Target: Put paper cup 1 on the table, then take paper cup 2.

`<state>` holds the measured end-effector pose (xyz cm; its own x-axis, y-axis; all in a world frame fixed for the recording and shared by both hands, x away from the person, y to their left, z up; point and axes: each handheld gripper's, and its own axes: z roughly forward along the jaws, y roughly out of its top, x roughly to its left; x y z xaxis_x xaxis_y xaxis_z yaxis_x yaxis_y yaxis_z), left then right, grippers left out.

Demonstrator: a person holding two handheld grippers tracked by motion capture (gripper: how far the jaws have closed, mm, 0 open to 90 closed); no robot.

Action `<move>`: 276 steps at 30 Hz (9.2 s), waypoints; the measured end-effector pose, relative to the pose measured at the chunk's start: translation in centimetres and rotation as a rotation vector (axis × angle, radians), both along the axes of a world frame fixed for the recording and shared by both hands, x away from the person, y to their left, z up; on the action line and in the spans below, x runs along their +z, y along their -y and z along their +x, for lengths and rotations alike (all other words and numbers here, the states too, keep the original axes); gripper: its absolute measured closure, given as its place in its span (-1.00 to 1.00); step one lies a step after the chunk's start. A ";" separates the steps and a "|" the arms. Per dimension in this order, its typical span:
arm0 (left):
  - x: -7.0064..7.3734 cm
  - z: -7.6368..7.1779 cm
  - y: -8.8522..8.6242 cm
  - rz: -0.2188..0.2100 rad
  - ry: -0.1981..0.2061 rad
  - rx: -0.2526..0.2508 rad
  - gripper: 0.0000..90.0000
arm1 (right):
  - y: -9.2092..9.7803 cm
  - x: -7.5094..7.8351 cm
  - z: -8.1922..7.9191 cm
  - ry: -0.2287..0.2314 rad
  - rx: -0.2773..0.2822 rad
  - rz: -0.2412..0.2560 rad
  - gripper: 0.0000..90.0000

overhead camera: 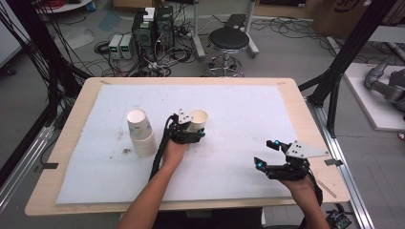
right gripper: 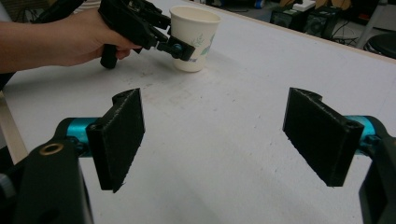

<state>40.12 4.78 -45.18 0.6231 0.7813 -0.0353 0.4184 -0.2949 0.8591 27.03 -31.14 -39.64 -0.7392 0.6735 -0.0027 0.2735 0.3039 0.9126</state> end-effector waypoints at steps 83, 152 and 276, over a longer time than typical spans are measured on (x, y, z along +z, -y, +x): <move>3.9 -13.5 -10.5 -0.287 0.307 -0.181 -0.62 | -0.2 0.0 -0.3 0.024 -0.057 -0.047 -0.53; 10.5 -10.7 -17.4 -0.222 0.248 0.091 -0.63 | -0.7 0.3 -0.5 0.003 -0.015 -0.010 -0.53; 8.9 -13.5 -7.0 -0.310 0.225 -0.427 -0.22 | -3.2 -0.8 0.0 -0.051 0.104 -0.071 -0.57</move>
<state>26.65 11.80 -36.30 0.8998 0.4331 -0.0522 0.1140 -0.1179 0.9865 27.03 -27.94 -40.47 -0.8052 0.5929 -0.0082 0.2831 0.3965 0.8733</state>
